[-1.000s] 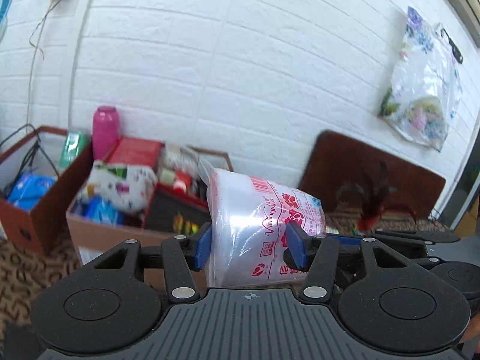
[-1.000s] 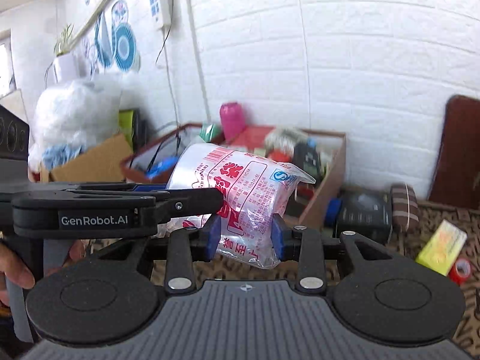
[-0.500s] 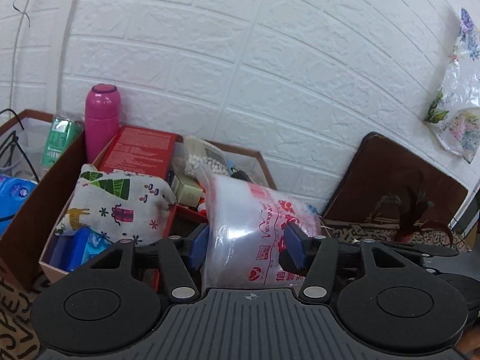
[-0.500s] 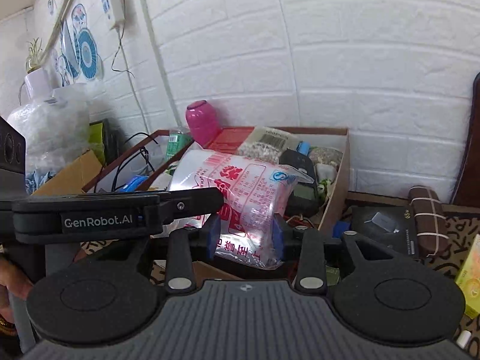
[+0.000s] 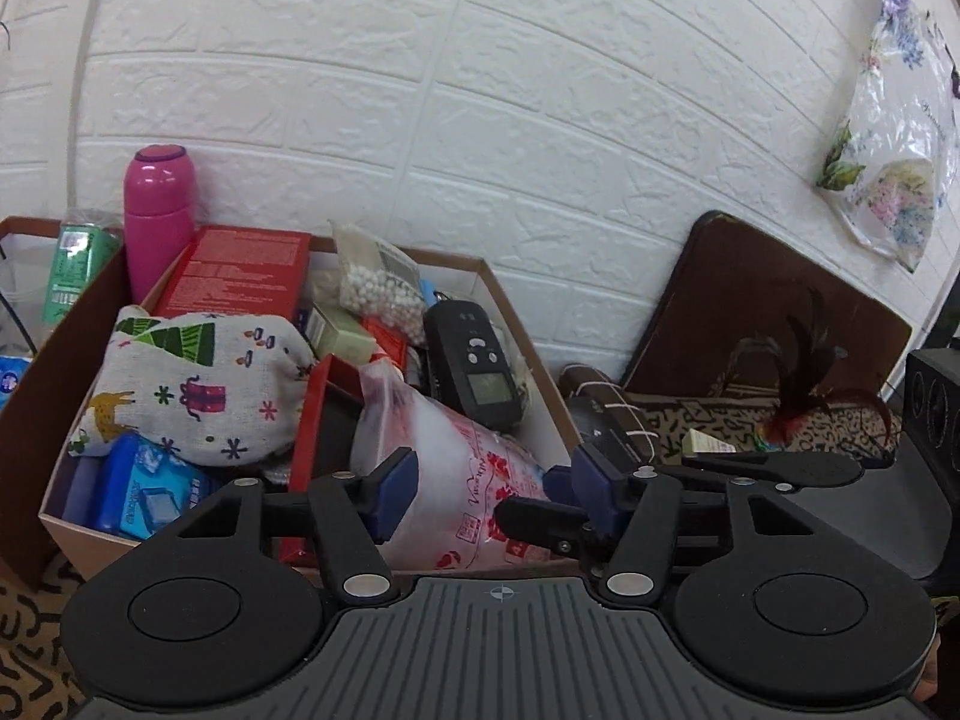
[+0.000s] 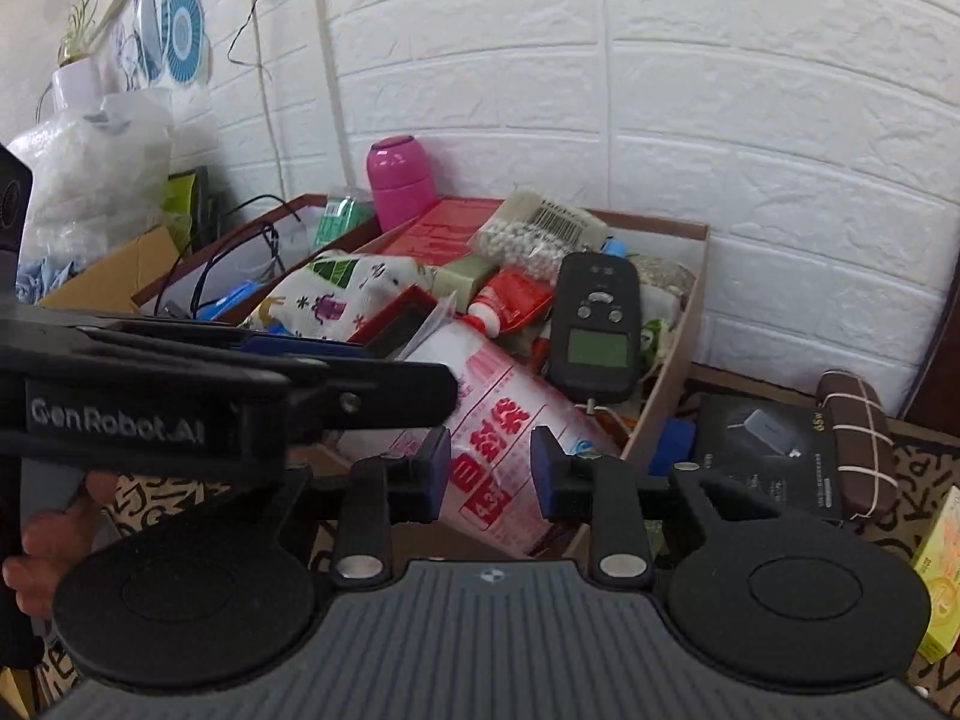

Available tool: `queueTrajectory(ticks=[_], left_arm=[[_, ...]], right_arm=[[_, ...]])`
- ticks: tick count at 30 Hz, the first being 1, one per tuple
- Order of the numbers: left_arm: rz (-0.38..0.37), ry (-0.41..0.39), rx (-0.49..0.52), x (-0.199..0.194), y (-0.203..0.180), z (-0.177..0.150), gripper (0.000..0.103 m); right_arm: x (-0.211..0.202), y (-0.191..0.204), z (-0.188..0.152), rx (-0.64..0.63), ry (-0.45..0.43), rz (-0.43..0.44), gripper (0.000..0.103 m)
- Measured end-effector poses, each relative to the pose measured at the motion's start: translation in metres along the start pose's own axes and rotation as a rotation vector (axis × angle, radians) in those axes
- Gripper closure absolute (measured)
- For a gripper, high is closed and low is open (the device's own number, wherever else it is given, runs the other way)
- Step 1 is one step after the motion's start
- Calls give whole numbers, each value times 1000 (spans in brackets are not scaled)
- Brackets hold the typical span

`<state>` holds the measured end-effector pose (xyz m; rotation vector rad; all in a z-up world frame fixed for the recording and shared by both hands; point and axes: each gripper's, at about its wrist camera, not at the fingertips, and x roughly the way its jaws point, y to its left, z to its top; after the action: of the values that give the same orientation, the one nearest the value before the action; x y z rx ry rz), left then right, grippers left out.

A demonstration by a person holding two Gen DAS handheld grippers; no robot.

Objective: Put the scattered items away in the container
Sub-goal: 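Lower the pink-printed bag into the box and open both grippers, then withdraw both grippers from the box back over the table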

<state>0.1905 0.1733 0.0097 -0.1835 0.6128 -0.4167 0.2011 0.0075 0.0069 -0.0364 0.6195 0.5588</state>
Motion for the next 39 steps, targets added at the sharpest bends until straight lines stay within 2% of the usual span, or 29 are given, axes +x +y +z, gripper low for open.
queueTrajectory(ticks=[5,10,14,15,16,17,18,19,22,23,24,29,32,34,39], left_arm=[[-11,10,-37,13,6,-4,29],[53,39,-34,27,8,-11,31],[44,23,-60,19,8,-12,25],[42,16,-64,14,7,-12,22],[44,4,-66,7,4,-12,15],[53,-15,-64,0,0,-12,7],[63,-40,-57,-9,-4,-12,5],[72,-68,-45,-19,-10,-14,1],[79,-116,-15,-44,-30,-23,0],[76,-118,-8,-50,-37,-30,0],[68,-125,-9,-57,-45,-38,0],[-2,-117,-14,-74,-79,-88,0],[-66,-62,-47,-71,-95,-128,0],[-89,-13,-86,-63,-103,-154,0],[-74,97,-151,-38,-116,-198,0]], right_arm=[[14,-6,-5,23,35,-14,69],[16,-6,-4,3,37,-30,68],[15,-1,-5,-12,36,-38,64],[13,-2,-4,6,32,-22,56],[8,-3,-4,21,20,-2,47],[2,-2,-4,27,-2,8,30],[-6,0,-4,19,-33,12,21],[-15,3,-5,6,-62,1,19],[-43,11,-11,-26,-119,-21,12],[-52,12,-16,-22,-131,-20,5],[-62,13,-21,-16,-137,-16,1],[-107,21,-69,-2,-153,-38,1],[-130,19,-108,15,-136,-60,1],[-140,16,-134,23,-109,-107,1],[-152,-9,-190,109,-10,-231,1]])
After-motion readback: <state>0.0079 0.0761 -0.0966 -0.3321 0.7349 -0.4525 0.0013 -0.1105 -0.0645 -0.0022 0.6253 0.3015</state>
